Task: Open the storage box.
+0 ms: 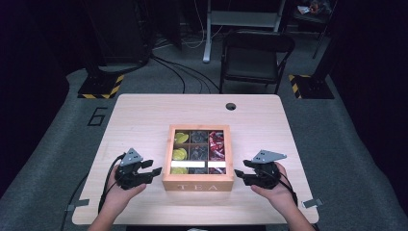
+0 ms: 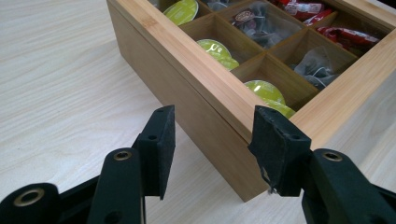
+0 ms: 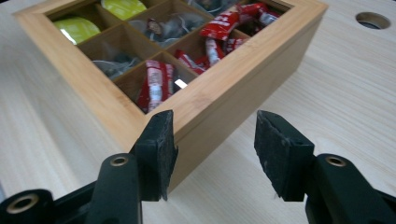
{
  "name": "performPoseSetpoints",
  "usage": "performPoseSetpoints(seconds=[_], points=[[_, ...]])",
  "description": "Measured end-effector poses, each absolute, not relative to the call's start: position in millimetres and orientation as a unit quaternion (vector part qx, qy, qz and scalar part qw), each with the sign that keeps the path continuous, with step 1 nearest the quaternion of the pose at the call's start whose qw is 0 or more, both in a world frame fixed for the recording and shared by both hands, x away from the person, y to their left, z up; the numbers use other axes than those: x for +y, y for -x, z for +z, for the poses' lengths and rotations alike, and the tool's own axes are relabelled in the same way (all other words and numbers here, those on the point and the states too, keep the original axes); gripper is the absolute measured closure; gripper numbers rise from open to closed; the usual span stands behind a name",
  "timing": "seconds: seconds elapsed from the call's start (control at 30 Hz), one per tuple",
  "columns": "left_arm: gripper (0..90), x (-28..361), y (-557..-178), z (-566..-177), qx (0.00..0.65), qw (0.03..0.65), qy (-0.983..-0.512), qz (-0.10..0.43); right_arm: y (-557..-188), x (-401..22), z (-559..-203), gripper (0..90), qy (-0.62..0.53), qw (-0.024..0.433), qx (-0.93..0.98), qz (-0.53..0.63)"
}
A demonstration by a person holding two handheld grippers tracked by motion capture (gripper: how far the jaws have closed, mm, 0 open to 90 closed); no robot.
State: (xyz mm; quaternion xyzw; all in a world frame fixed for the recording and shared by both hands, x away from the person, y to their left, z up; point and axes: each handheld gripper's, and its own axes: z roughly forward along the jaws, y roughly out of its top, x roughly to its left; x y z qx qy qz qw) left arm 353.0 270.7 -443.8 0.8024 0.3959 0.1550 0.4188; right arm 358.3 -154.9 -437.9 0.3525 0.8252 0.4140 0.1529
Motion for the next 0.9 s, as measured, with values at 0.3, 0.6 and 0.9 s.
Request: performPoseSetpoints(seconds=[0.3, 0.6, 0.9], points=[[52.1, 270.5, -344.6, -444.2, 0.389, 0.437, -0.796, 0.155, -349.0, -151.6, -438.1, 47.2, -0.329, 0.147, 0.834, 0.417], [46.6, 270.5, -341.1, -446.5, 0.389, 0.435, -0.798, 0.149, -341.6, -147.5, -446.3, 47.1, -0.322, 0.132, 0.840, 0.416], [46.5, 267.0, -337.0, -451.9, 0.380, 0.438, -0.803, 0.139, -341.9, -142.9, -455.3, 46.9, -0.318, 0.125, 0.848, 0.406]])
